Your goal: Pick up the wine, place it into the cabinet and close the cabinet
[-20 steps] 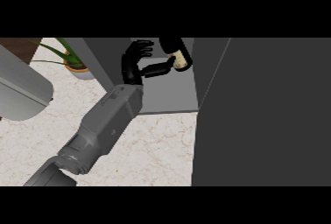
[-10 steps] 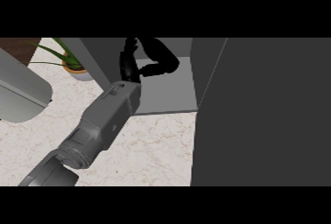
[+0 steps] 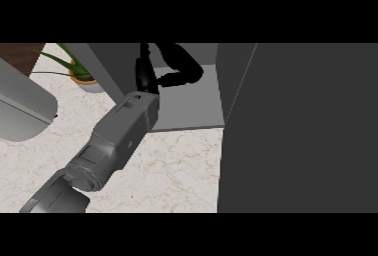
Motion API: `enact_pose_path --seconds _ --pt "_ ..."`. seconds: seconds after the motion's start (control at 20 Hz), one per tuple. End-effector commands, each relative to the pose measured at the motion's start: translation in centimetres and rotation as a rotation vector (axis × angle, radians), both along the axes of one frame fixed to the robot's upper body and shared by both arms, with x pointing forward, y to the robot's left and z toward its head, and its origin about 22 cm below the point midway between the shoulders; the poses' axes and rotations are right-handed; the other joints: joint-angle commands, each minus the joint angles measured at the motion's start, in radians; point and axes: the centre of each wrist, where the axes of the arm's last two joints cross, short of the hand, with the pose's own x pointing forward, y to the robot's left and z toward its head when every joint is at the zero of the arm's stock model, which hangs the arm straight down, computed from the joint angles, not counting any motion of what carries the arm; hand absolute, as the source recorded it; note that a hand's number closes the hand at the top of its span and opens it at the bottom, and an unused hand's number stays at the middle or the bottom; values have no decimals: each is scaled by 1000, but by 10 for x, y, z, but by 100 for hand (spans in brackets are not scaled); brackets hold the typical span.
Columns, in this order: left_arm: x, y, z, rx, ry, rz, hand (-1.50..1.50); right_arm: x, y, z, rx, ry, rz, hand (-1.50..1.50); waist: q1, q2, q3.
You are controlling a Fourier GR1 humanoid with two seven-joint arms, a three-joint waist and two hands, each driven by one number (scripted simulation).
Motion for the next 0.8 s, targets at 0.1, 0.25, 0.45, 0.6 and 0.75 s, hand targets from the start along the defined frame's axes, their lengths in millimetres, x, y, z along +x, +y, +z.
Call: enact_pose_path --seconds 0.1,0.25,0.45,0.6,0.75 --pt "3 21 0 15 -63 -32 -150 -29 -8 24 60 -43 44 -150 13 1 -2" --pt "5 21 4 23 -118 -90 -150 -33 -5 24 72 -43 51 -150 12 -2 -2" --pt "4 10 7 -55 -129 -160 -150 -37 -9 29 59 -45 29 -150 34 -10 -2" --pt "-1 2 4 -113 -188 -211 -150 -41 -8 30 53 -17 22 -150 48 -16 -2" --pt "-3 -5 9 -128 -238 -247 -150 -35 -12 26 62 -39 14 -150 60 -19 -1"
